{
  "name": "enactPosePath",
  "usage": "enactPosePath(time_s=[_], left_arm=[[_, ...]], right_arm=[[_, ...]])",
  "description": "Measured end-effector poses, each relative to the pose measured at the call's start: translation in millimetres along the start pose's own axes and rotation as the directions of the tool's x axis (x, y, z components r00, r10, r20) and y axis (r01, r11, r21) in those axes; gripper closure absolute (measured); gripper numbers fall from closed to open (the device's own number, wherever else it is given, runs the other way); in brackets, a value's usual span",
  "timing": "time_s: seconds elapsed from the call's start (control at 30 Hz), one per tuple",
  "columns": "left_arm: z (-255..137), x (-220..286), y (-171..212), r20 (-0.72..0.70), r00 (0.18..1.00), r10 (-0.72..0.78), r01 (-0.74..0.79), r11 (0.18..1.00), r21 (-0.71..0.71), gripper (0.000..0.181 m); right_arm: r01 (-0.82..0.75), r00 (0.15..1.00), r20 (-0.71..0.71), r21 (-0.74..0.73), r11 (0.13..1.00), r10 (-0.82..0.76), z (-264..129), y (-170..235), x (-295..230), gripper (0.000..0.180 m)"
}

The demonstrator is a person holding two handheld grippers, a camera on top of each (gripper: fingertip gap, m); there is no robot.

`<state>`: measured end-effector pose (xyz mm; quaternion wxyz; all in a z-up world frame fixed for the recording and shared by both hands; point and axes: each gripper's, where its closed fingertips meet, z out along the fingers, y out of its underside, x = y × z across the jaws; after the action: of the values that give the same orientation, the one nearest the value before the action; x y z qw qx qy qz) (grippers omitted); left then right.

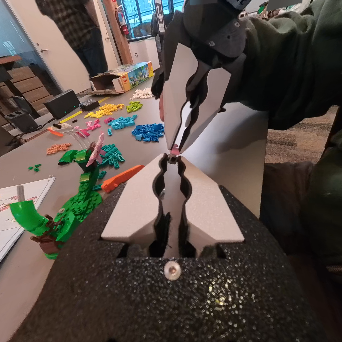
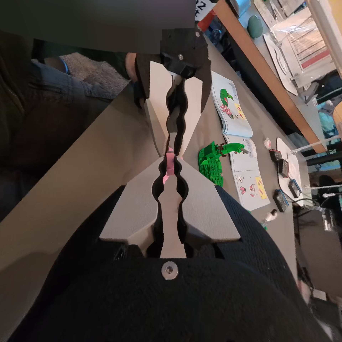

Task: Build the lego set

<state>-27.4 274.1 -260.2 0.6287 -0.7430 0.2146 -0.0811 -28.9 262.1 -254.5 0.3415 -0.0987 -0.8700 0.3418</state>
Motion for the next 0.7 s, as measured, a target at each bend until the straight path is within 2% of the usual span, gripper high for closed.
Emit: enactPosePath(time_s=[0.03, 0.37, 0.57, 0.7], left_arm=[[0, -1, 0, 0.004, 1.000, -0.001, 0.001, 1.000, 0.002, 0.171], [0, -7, 2, 0.059, 0.998, 0.019, -0.017, 0.999, -0.031, 0.172], [1, -9, 3, 0.067, 0.998, 0.008, -0.006, 0.999, -0.034, 0.172], [2, -11, 5, 0.079, 0.997, -0.009, 0.012, 0.999, -0.034, 0.171]], right_arm=[[-0.018, 1.000, -0.003, -0.003, 1.000, 0.018, 0, 0, 1, 0.174], [-0.174, 0.984, -0.050, -0.074, 0.982, 0.170, 4, 4, 6, 0.174], [-0.081, 0.993, -0.090, -0.104, 0.991, 0.072, 4, 5, 7, 0.174], [-0.086, 0.991, -0.116, -0.105, 0.991, 0.073, 5, 7, 9, 0.174]])
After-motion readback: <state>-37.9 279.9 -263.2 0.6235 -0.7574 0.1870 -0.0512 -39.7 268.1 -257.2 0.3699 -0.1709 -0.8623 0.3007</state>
